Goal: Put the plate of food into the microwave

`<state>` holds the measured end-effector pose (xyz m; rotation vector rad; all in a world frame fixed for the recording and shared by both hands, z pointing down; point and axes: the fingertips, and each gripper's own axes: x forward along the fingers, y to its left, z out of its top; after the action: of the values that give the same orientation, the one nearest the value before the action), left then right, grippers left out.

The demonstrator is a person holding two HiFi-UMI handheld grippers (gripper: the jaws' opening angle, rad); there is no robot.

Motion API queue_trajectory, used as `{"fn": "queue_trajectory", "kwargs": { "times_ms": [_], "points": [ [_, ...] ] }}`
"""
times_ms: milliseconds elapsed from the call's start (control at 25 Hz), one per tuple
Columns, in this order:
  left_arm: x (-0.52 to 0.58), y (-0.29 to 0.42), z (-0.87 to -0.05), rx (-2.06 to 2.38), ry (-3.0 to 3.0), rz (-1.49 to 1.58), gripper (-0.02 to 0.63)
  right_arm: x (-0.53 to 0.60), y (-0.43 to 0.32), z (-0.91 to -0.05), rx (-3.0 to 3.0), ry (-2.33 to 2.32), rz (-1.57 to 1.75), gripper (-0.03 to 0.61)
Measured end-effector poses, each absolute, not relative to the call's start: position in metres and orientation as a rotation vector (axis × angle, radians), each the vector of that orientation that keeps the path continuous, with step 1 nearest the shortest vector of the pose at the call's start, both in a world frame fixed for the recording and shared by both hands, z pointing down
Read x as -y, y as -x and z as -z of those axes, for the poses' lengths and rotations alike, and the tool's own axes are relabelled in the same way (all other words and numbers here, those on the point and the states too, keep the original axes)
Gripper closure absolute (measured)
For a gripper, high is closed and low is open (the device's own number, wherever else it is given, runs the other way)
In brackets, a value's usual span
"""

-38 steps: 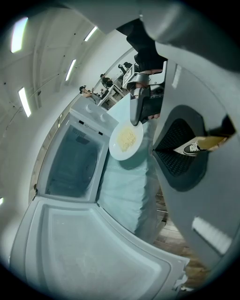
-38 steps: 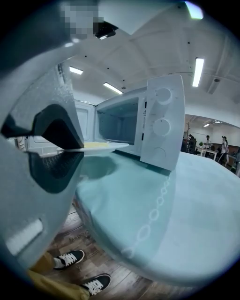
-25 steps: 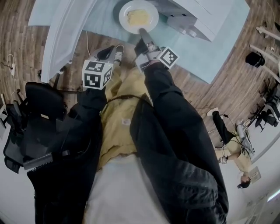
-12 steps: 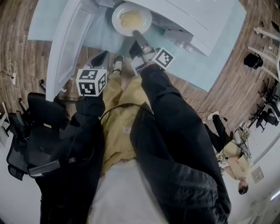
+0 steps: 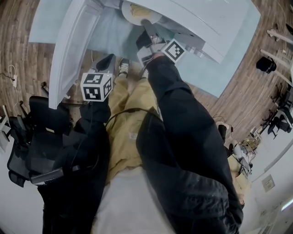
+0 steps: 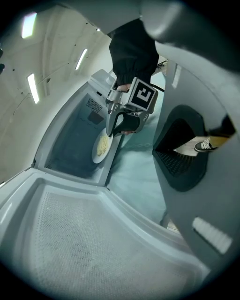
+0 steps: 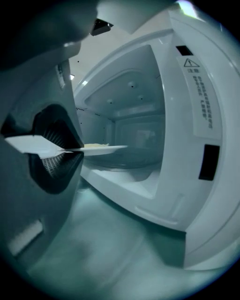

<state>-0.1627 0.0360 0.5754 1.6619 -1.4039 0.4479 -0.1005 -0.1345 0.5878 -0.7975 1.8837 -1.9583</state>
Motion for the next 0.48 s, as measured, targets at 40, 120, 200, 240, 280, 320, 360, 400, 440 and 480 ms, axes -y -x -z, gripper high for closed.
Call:
{"fn": "queue_trajectory", "kwargs": {
  "times_ms": [40, 120, 200, 240, 280, 320, 360, 400, 440, 480],
  "points": [
    [-0.0355, 0.1623, -0.5754, 1.402, -1.663, -0.448, 0.614, 0.1375, 0.1016, -0.588, -1.879, 0.801, 1.956, 0.561],
    [-0.0343, 0.1621, -0.5739, 1.4, -1.664, -0.446, 0.614, 0.142, 0.1031, -0.5893, -1.865, 0.808, 1.951, 0.563],
    [-0.0343, 0.1627, -0.5718, 1.401, -1.658, -0.44, 0.614, 0.1438, 0.1036, -0.5925, -1.847, 0.823, 1.95, 0.567],
    [-0.035, 0.1634, -0.5717, 1.402, -1.655, -0.439, 0.614, 0.144, 0.104, -0.594, -1.838, 0.832, 1.95, 0.568],
    [-0.0358, 0.1642, -0.572, 1.403, -1.652, -0.44, 0.614, 0.1442, 0.1045, -0.5949, -1.831, 0.84, 1.948, 0.569],
    [-0.0364, 0.1649, -0.5723, 1.404, -1.651, -0.44, 0.614, 0.1444, 0.1048, -0.5952, -1.826, 0.846, 1.945, 0.566],
    [-0.037, 0.1652, -0.5726, 1.404, -1.65, -0.442, 0.614, 0.1447, 0.1052, -0.595, -1.824, 0.849, 1.942, 0.562],
    [-0.0376, 0.1653, -0.5732, 1.403, -1.65, -0.443, 0.614, 0.1451, 0.1057, -0.5944, -1.827, 0.849, 1.938, 0.554],
    [-0.0385, 0.1653, -0.5744, 1.402, -1.652, -0.445, 0.614, 0.1452, 0.1066, -0.5934, -1.835, 0.842, 1.936, 0.552],
    [-0.0396, 0.1651, -0.5758, 1.402, -1.655, -0.448, 0.614, 0.1448, 0.108, -0.5918, -1.847, 0.828, 1.936, 0.541]
  ]
}}
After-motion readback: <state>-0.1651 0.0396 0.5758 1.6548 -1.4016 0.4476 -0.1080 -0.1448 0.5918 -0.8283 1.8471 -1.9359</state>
